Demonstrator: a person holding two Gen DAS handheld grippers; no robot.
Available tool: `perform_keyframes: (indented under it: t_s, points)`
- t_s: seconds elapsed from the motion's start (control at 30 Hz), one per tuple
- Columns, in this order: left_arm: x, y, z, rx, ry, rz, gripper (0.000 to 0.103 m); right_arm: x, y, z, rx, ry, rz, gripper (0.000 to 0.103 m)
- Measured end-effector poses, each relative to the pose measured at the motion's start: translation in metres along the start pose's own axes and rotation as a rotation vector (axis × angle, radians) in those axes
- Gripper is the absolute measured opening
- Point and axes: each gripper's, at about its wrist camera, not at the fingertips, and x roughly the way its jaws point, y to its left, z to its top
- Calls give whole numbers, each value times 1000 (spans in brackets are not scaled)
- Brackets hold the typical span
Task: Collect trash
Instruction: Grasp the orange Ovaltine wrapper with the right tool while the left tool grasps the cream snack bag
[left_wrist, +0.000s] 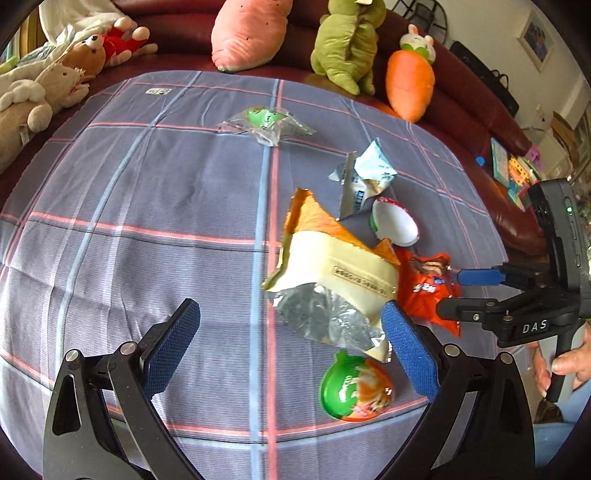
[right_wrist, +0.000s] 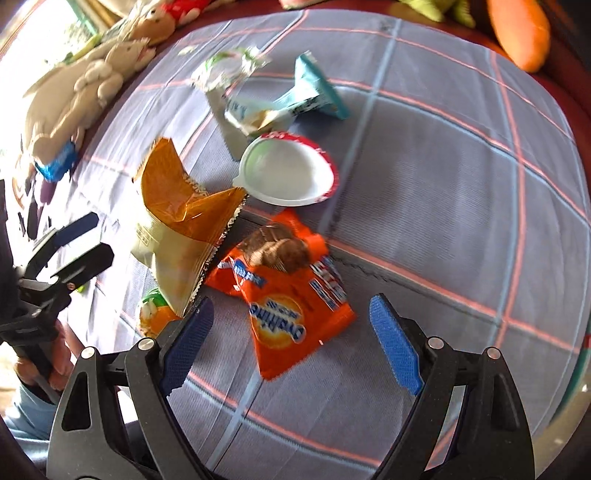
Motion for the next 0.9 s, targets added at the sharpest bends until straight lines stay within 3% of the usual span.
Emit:
perform_keyframes:
  t_s: [0.13, 0.2, 0.23, 0.37, 0.63, 0.9]
  points:
    - [3, 12, 0, -7, 13, 28, 99, 6, 5, 1, -22, -30, 0, 82]
    - [5, 18, -1, -2, 25, 45, 99, 8, 7, -1, -38, -31, 13, 67]
    - [6, 20, -1, 5, 33, 54, 99, 9, 7, -1, -38, -22, 19, 50]
    - [11, 21, -3, 28, 70, 43, 99, 6, 0, -5, 2, -46, 28, 43]
    - [16, -18, -15, 86, 126, -84, 99, -17, -20, -15, 92, -109, 41, 38]
    - [45, -35, -15, 3, 146, 18, 99, -28, -34, -20, 147, -142, 60, 38]
